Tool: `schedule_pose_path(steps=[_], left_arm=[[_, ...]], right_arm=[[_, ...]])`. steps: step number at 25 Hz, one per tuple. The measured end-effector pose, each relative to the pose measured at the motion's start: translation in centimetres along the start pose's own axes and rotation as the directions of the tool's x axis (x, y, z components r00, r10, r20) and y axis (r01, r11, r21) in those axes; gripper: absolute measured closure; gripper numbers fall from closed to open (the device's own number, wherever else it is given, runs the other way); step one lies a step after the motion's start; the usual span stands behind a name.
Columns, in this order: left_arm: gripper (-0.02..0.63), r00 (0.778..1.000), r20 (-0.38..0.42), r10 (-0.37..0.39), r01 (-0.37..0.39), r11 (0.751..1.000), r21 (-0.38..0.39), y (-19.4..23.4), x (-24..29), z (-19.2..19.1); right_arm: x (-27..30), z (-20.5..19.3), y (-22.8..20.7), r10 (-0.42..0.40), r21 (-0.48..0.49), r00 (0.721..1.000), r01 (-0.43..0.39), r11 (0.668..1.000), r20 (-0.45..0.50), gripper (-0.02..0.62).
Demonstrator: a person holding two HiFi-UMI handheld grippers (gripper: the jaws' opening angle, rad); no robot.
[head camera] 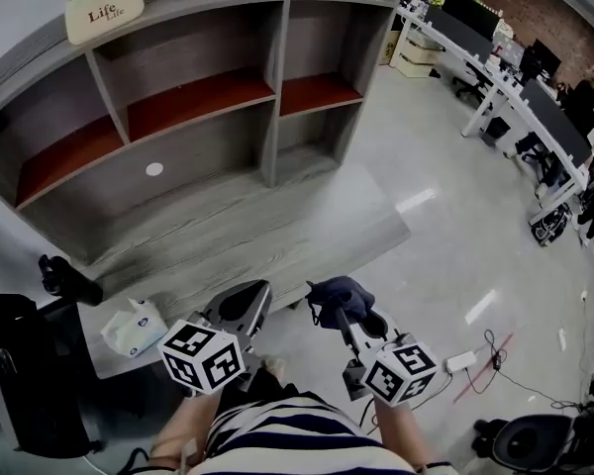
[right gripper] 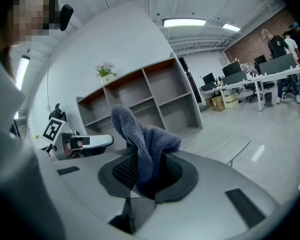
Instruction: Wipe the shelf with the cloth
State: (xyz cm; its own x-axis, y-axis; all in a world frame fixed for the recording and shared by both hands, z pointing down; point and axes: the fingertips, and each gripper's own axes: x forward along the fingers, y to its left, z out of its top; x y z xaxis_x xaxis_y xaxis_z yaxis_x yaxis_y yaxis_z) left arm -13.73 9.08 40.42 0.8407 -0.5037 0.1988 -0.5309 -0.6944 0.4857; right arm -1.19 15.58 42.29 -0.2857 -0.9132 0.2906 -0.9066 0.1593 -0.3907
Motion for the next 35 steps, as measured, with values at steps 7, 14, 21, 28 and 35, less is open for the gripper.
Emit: schedule_pose_path(steps=[7,14,21,28,35], left_arm=[[0.589,1.0,0.014,0.028,-0.028,0.999,0.022,3.3,2.5,2.2],[0.589,0.991,0.071,0.109,-0.112,0.993,0.032,5.9,4.0,4.4],[0.589,0.961,0.153,0.232,-0.236,0.972,0.012,8.1,5.6,6.8],[0.589,0.912,0.242,0.33,-0.34,0.94,-0.001,8.0,8.3,9.2],[0.589,0.86,0.263,0.437,-0.451,0.893,-0.007,8.2,11.0,10.1]], right_arm=[[4.9,2.8,-1.5,0.014,-0.022,1.0,-0.014,1.0,0.017,0.519],[9.7,5.8,-3.0,0.052,-0.091,0.998,-0.049,0.995,0.022,0.519],[15.6,10.2,-4.1,0.182,-0.168,0.983,-0.178,0.97,0.009,0.52],[20.4,14.2,-4.2,0.355,-0.256,0.934,-0.353,0.9,-0.041,0.52],[24.1,16.3,-4.5,0.464,-0.298,0.883,-0.462,0.835,-0.069,0.52]])
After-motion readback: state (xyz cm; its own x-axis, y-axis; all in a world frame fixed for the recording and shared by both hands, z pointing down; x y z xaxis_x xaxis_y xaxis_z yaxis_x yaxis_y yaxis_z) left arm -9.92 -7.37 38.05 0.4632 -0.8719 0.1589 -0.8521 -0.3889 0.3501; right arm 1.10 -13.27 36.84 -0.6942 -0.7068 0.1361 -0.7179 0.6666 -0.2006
